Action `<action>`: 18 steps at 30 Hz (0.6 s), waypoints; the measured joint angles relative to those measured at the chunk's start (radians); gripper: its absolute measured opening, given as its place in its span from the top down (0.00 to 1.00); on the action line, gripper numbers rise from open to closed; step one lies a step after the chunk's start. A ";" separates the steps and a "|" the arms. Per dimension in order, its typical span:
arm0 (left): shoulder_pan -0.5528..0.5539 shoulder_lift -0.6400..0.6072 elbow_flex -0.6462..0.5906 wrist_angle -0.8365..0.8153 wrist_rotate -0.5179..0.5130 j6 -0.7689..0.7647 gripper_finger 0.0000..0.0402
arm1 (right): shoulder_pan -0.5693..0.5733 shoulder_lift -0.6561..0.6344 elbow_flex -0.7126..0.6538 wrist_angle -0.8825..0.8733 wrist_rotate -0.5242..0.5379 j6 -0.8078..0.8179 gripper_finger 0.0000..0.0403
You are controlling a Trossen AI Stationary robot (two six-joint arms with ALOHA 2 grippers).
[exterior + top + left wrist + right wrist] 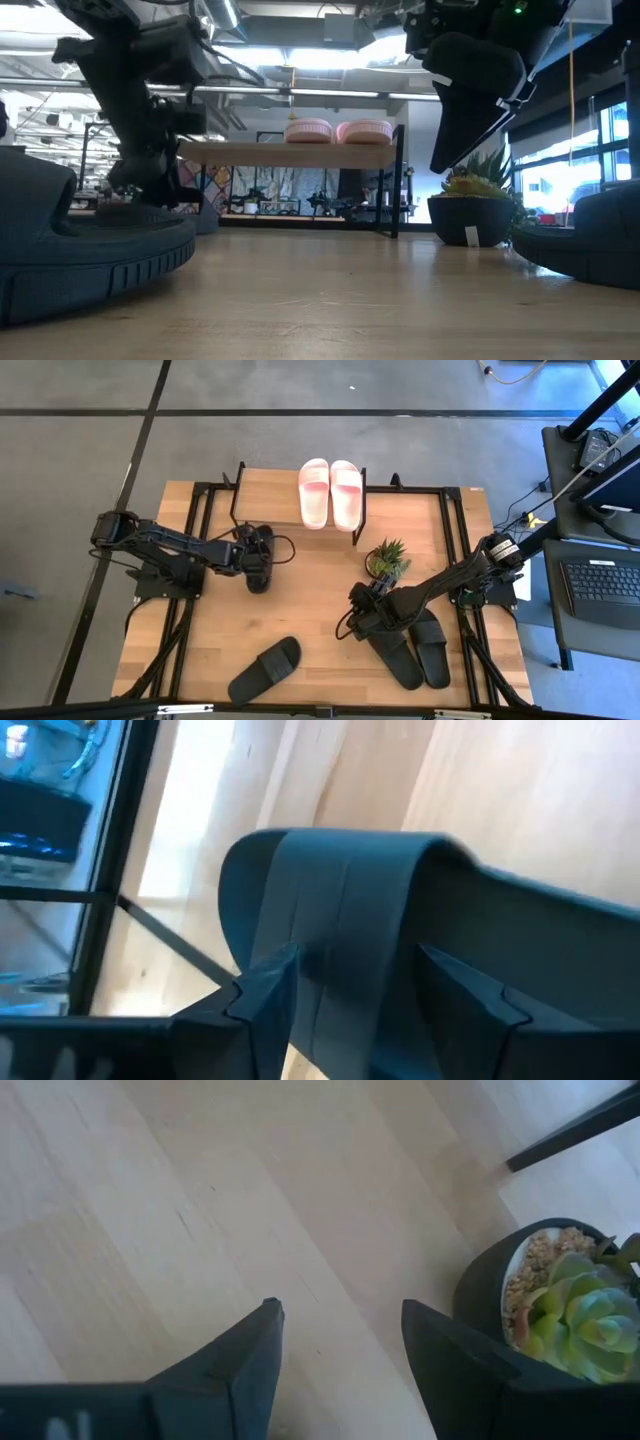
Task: Pick and place slides into the shelf
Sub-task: Put the black slide under the shelf
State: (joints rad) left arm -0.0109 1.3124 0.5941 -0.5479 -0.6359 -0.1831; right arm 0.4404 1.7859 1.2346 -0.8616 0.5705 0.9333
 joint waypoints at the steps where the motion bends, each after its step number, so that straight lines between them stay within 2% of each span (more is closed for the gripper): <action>1: -0.004 -0.023 0.000 0.000 0.007 -0.001 0.54 | 0.000 0.000 0.000 0.000 0.000 0.000 0.49; 6: -0.031 -0.160 0.000 0.003 0.084 -0.028 0.54 | 0.000 0.000 0.000 0.005 0.000 0.000 0.49; 9: -0.054 -0.245 0.000 0.013 0.186 -0.074 0.54 | 0.001 0.000 0.000 0.005 0.000 0.000 0.49; 13: -0.101 -0.330 0.000 0.051 0.435 -0.073 0.54 | 0.003 0.000 0.000 0.005 0.000 0.000 0.49; 18: -0.190 -0.358 0.000 0.047 0.793 -0.103 0.54 | 0.003 0.000 0.000 0.005 -0.023 0.000 0.49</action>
State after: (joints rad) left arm -0.2008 0.9541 0.5941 -0.5006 0.1567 -0.2858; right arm 0.4435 1.7855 1.2346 -0.8566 0.5474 0.9337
